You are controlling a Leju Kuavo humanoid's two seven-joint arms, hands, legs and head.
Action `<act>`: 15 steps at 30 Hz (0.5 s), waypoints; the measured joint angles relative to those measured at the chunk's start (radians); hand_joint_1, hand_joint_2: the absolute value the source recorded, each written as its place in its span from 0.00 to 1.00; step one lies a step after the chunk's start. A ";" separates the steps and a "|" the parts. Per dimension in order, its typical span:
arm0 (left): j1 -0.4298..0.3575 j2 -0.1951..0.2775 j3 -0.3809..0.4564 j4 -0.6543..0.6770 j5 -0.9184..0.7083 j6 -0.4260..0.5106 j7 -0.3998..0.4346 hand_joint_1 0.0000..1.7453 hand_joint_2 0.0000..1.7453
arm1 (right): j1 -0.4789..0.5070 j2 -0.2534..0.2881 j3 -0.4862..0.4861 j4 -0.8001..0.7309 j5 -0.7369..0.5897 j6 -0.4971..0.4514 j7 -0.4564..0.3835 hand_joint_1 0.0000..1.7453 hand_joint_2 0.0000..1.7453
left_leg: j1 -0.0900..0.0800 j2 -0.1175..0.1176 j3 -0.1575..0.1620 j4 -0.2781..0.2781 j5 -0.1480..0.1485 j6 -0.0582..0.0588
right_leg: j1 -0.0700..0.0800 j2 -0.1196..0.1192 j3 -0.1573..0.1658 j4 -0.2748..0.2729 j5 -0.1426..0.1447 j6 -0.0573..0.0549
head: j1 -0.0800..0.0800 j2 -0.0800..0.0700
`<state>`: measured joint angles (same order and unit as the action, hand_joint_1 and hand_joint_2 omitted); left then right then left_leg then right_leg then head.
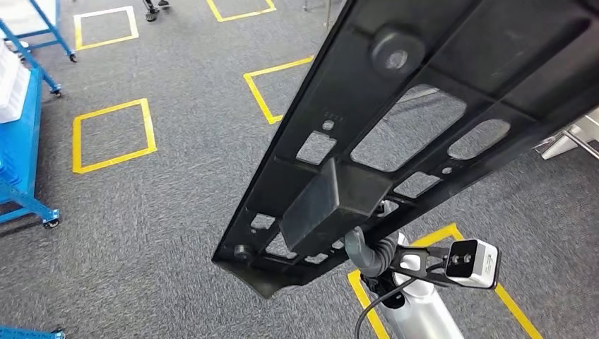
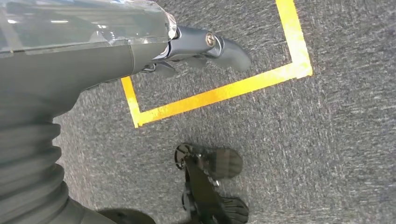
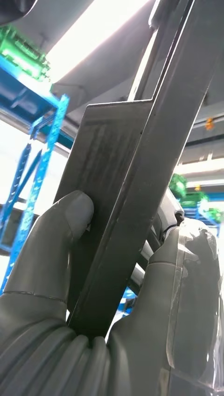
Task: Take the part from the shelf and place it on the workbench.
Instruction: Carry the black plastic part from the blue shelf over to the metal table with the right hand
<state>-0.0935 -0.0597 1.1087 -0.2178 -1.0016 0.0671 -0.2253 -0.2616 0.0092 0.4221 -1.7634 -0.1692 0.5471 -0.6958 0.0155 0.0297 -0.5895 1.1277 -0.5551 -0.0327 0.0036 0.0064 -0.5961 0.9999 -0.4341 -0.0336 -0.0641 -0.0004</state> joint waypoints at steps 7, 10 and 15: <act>0.012 -0.002 0.003 0.000 0.010 0.004 -0.008 0.00 1.00 | 0.001 -0.003 0.000 0.011 -0.012 0.010 0.000 1.00 1.00 | 0.005 -0.070 -0.027 -0.027 0.081 0.002 | 0.000 0.089 0.003 0.012 -0.008 0.005 | 0.000 0.000; 0.012 -0.002 0.015 0.000 0.022 0.012 -0.016 0.00 1.00 | -0.005 -0.002 -0.001 0.012 -0.019 0.017 0.000 1.00 1.00 | 0.004 -0.116 0.007 -0.108 0.100 0.014 | -0.006 0.124 -0.010 0.019 -0.008 0.023 | 0.000 0.000; 0.006 0.002 0.025 0.000 0.025 0.019 -0.012 0.00 1.00 | -0.022 -0.003 -0.011 0.010 -0.019 0.018 0.000 1.00 1.00 | 0.005 -0.051 0.022 -0.132 0.110 0.044 | -0.005 0.051 -0.064 0.121 -0.065 0.047 | 0.000 0.000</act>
<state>-0.0870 -0.0580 1.1337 -0.2178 -0.9771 0.0864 -0.2373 -0.2836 0.0062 0.4115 -1.7535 -0.1883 0.5655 -0.6958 0.0206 -0.0212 -0.5680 0.9960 -0.4447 0.0116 -0.0010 0.0571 -0.6599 1.1206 -0.4993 0.0134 -0.0637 -0.0004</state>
